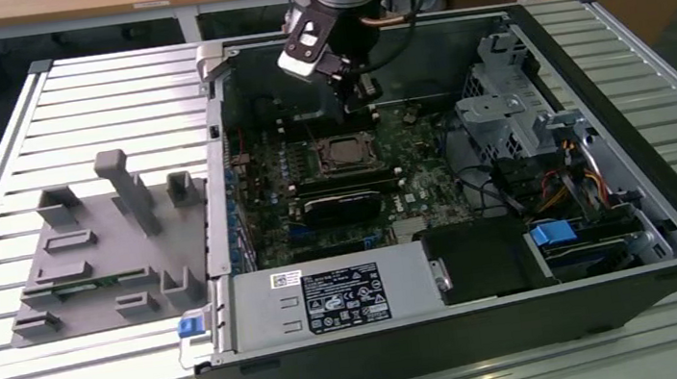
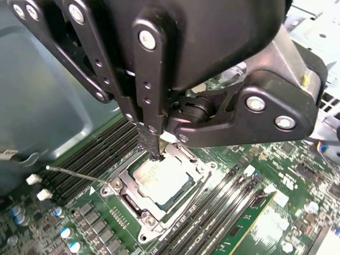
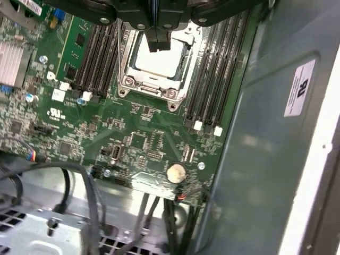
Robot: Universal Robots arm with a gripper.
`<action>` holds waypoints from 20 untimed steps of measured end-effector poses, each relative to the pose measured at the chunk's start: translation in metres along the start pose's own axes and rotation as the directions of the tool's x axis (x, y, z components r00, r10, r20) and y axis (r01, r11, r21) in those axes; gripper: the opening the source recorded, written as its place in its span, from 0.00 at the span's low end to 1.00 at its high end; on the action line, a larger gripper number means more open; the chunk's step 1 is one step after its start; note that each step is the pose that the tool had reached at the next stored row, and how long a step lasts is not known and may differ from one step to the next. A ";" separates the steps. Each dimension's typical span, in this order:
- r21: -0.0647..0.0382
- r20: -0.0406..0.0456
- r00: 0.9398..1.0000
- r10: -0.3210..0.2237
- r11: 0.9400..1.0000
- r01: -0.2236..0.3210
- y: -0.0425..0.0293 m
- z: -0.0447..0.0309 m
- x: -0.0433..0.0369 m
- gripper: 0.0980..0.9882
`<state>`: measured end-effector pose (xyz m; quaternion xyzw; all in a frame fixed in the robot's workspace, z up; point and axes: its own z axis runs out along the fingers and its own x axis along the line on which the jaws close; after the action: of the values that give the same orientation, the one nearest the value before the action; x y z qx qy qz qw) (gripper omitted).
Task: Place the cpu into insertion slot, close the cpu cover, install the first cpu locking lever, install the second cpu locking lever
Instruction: 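Install the first cpu locking lever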
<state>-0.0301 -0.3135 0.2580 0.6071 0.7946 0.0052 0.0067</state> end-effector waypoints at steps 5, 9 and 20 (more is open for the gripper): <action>0.000 -0.001 0.999 -0.046 0.999 0.046 0.0000 0.0002 0.0000 0.01; 0.000 -0.002 0.994 -0.113 0.994 0.113 0.0000 0.0006 0.0000 0.01; -0.002 -0.005 0.951 -0.309 0.951 0.309 0.0000 0.0010 0.0000 0.01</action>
<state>-0.0300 -0.3135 0.2570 0.4755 0.8797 0.0062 0.0058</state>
